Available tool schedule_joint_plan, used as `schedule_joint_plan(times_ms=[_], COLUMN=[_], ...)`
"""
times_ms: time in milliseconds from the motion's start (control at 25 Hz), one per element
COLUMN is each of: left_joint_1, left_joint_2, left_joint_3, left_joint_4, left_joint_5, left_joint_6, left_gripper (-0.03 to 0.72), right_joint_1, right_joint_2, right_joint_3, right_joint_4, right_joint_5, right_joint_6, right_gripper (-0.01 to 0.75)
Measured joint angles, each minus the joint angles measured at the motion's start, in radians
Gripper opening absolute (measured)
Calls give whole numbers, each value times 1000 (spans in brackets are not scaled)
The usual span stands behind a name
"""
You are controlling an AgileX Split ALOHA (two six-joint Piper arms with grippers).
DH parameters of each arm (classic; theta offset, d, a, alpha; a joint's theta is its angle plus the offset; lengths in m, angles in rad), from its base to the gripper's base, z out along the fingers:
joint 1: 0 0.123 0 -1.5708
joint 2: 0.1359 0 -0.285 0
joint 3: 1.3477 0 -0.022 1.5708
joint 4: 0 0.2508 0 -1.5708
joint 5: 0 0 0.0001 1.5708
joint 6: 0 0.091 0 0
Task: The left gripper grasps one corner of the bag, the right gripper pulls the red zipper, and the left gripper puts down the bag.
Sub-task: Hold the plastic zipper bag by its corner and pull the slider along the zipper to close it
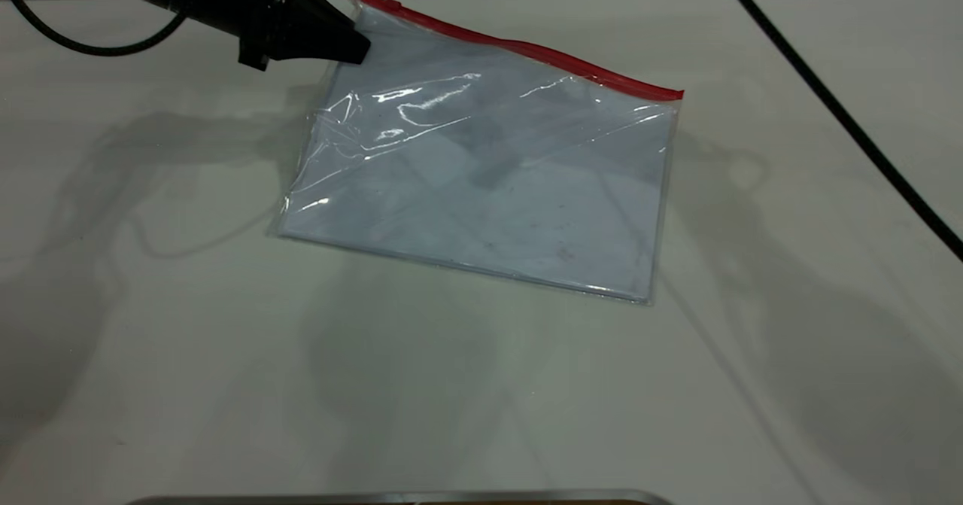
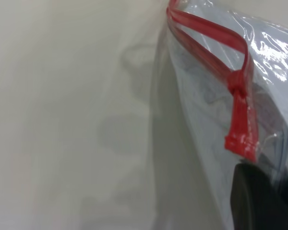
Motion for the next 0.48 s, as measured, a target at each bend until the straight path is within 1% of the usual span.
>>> schedule_joint_plan(times_ms=[240, 480], left_joint_1=[-24, -55], left_joint_2=[0, 0], left_joint_3=[0, 0], left_joint_4=[40, 76], left_joint_5=[1, -18], left_joint_6=[1, 1], left_gripper=[63, 65], right_joint_1=[3, 3], right_joint_2=[78, 127], right_joint_3=[-111, -143], right_joint_4=[3, 7], right_joint_5=[20, 26], right_joint_6=[64, 84], right_gripper=[436, 436])
